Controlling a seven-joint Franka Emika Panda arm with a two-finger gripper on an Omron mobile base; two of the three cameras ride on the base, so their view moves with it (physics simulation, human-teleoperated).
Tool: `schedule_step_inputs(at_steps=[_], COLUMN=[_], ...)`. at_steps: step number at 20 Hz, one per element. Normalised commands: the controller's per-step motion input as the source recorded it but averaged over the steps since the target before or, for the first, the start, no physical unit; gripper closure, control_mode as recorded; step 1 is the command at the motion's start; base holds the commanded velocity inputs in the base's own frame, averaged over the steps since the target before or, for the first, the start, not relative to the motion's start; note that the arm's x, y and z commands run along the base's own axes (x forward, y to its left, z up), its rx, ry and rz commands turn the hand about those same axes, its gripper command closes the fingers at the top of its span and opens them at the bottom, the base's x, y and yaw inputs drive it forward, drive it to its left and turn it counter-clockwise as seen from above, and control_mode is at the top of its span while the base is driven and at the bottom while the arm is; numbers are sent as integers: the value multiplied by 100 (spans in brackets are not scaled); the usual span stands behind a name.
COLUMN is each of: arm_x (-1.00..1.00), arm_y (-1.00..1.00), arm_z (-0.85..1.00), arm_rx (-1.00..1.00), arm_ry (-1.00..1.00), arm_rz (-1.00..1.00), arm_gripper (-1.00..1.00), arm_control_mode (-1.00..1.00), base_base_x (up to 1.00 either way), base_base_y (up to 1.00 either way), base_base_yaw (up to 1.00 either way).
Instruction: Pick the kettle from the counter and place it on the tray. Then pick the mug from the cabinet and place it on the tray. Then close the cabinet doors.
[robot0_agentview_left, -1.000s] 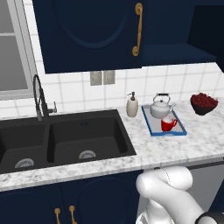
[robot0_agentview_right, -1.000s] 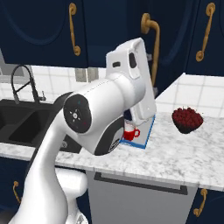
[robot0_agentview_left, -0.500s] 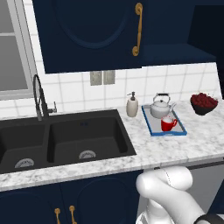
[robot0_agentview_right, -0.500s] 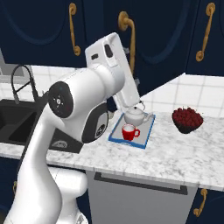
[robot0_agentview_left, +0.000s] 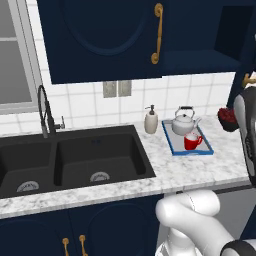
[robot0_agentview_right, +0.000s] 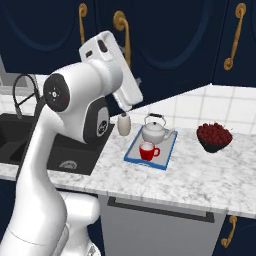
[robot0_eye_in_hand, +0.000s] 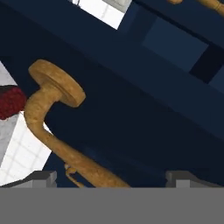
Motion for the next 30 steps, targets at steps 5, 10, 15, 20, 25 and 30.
schedule_step_inputs(at_steps=[5, 10, 15, 20, 25, 30], arm_x=[75, 76, 76, 80, 81, 80], arm_y=[43, 45, 48, 40, 27, 11], arm_z=[-9, -24, -26, -28, -32, -31], arm_rx=[-2, -3, -4, -5, -7, -2], arm_ry=[7, 7, 3, 4, 1, 1], arm_rz=[10, 11, 12, 11, 8, 5], arm_gripper=[-100, -100, -100, -100, -100, -100], arm_control_mode=[-100, -100, -100, -100, -100, -100], base_base_x=[0, 0, 0, 0, 0, 0], base_base_y=[0, 0, 0, 0, 0, 0], base_base_yaw=[0, 0, 0, 0, 0, 0])
